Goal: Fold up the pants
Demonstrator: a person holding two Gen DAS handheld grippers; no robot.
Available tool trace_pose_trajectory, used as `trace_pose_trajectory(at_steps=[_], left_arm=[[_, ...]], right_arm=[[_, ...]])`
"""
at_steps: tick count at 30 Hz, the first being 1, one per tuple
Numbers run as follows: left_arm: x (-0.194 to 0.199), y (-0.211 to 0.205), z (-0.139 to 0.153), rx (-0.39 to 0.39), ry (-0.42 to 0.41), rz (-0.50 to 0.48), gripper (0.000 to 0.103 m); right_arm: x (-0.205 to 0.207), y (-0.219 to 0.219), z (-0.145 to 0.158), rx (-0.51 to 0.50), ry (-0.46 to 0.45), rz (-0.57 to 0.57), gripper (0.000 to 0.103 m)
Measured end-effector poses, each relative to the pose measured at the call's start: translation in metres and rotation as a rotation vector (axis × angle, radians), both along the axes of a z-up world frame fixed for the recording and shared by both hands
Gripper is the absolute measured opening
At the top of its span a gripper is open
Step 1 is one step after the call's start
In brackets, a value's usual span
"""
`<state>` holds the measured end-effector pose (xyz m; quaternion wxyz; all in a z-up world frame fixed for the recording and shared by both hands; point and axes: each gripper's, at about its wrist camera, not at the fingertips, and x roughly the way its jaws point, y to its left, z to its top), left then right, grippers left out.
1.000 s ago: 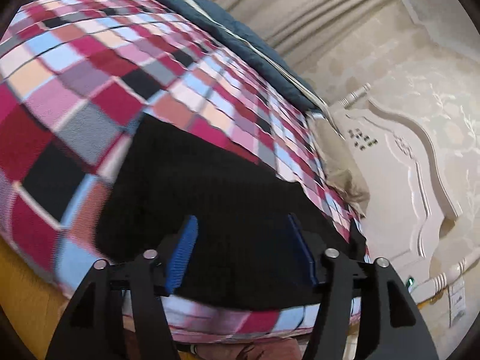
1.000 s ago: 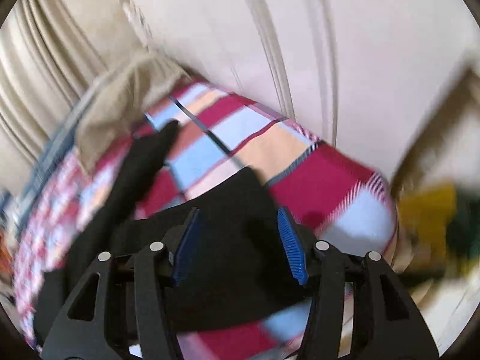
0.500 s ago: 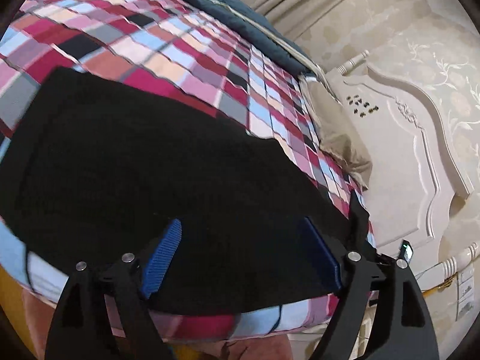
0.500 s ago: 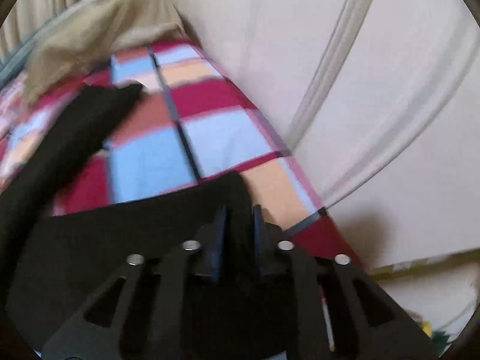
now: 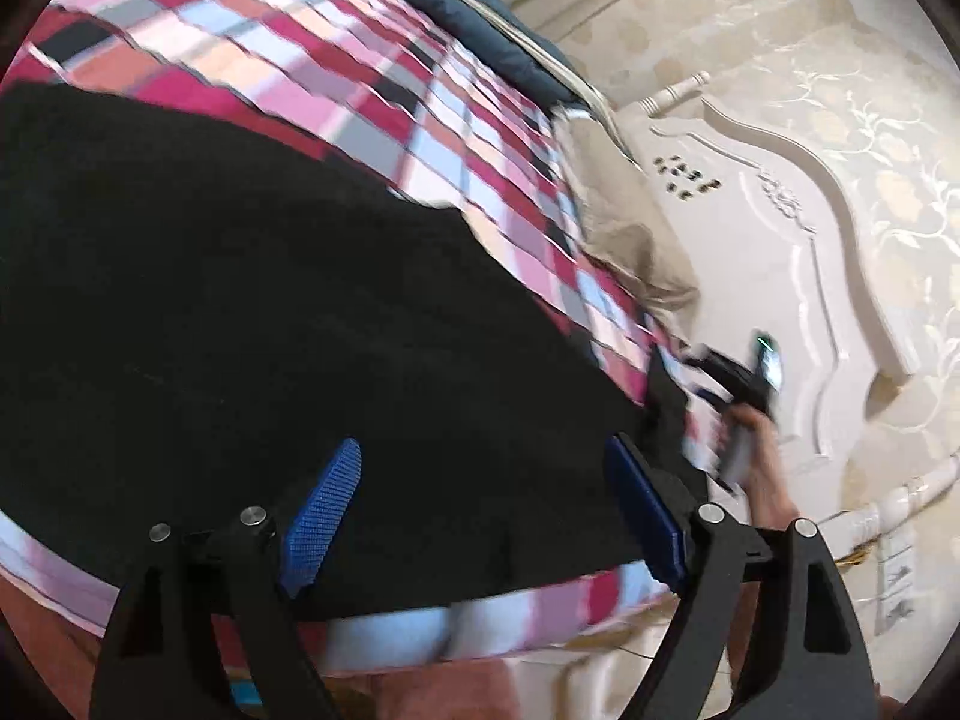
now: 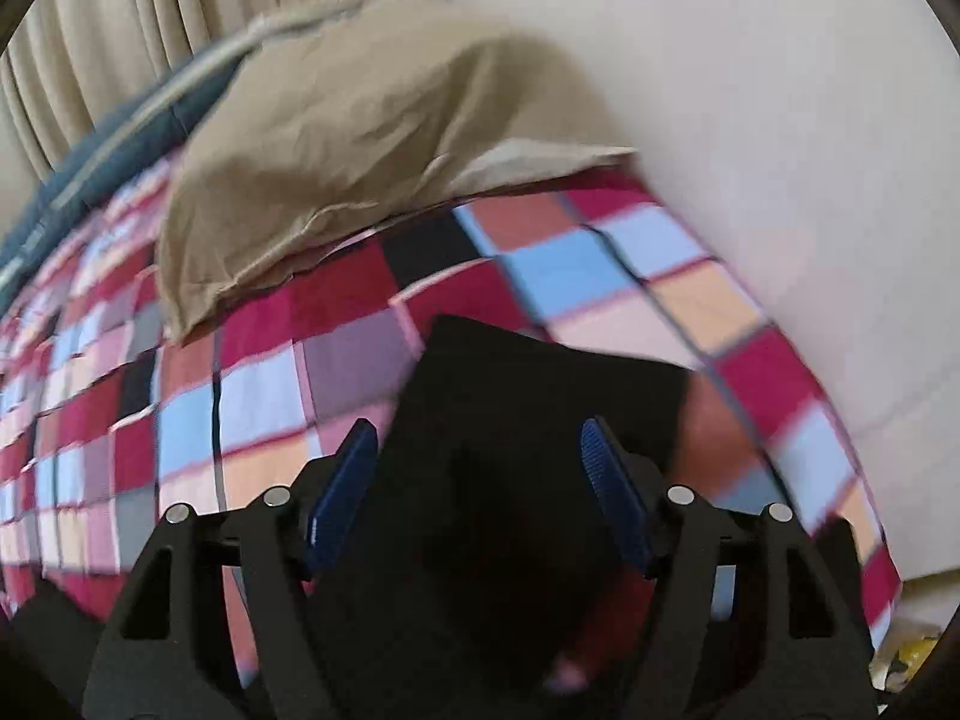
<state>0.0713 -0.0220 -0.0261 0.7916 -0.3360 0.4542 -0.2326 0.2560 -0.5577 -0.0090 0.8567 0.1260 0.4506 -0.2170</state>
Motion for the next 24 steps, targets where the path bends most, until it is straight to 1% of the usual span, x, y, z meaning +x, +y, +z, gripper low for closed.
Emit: trace_pose_trajectory(at_steps=[2, 4, 6, 8, 9, 10, 11, 12, 14, 15, 17, 19, 22, 24], left_arm=[[0.002, -0.022, -0.005, -0.053, 0.036, -0.037, 0.084], [0.004, -0.041, -0.011, -0.070, 0.068, -0.091, 0.084], [0.004, -0.056, -0.016, -0.070, 0.081, -0.124, 0.084], [0.003, -0.070, -0.018, -0.064, 0.083, -0.150, 0.084], [0.003, -0.075, -0.018, -0.062, 0.080, -0.165, 0.084], [0.002, -0.080, -0.017, -0.056, 0.071, -0.176, 0.084], [0.001, -0.081, -0.016, -0.052, 0.064, -0.182, 0.084], [0.001, -0.083, -0.015, -0.051, 0.059, -0.189, 0.084], [0.001, -0.082, -0.016, -0.058, 0.070, -0.185, 0.084], [0.001, -0.081, -0.016, -0.066, 0.079, -0.178, 0.084], [0.000, -0.077, -0.017, -0.071, 0.081, -0.171, 0.084], [-0.002, -0.073, -0.017, -0.061, 0.078, -0.163, 0.084], [-0.006, -0.067, -0.020, -0.055, 0.087, -0.152, 0.084], [-0.009, -0.063, -0.022, -0.053, 0.097, -0.144, 0.084]], right_arm=[[0.021, 0.005, -0.006, 0.004, 0.044, -0.025, 0.070], [0.045, 0.006, -0.019, -0.016, 0.140, -0.064, 0.070], [0.049, 0.004, -0.030, -0.029, 0.203, -0.095, 0.068], [0.049, -0.002, -0.037, -0.013, 0.226, -0.123, 0.047], [0.045, -0.007, -0.038, 0.004, 0.220, -0.133, 0.043], [0.042, -0.009, -0.038, 0.010, 0.215, -0.129, 0.030], [0.039, -0.010, -0.036, 0.013, 0.206, -0.109, 0.023], [0.033, -0.011, -0.032, 0.036, 0.181, -0.094, 0.008], [0.015, -0.015, -0.019, 0.076, 0.105, -0.093, 0.007], [0.000, -0.017, -0.007, 0.095, 0.039, -0.088, 0.007], [-0.037, -0.025, 0.013, 0.136, -0.077, -0.088, 0.007], [-0.085, -0.035, 0.031, 0.206, -0.217, -0.105, 0.007], [-0.157, -0.048, 0.047, 0.205, -0.349, -0.160, 0.007], [-0.209, -0.058, 0.045, 0.193, -0.402, -0.230, 0.007]])
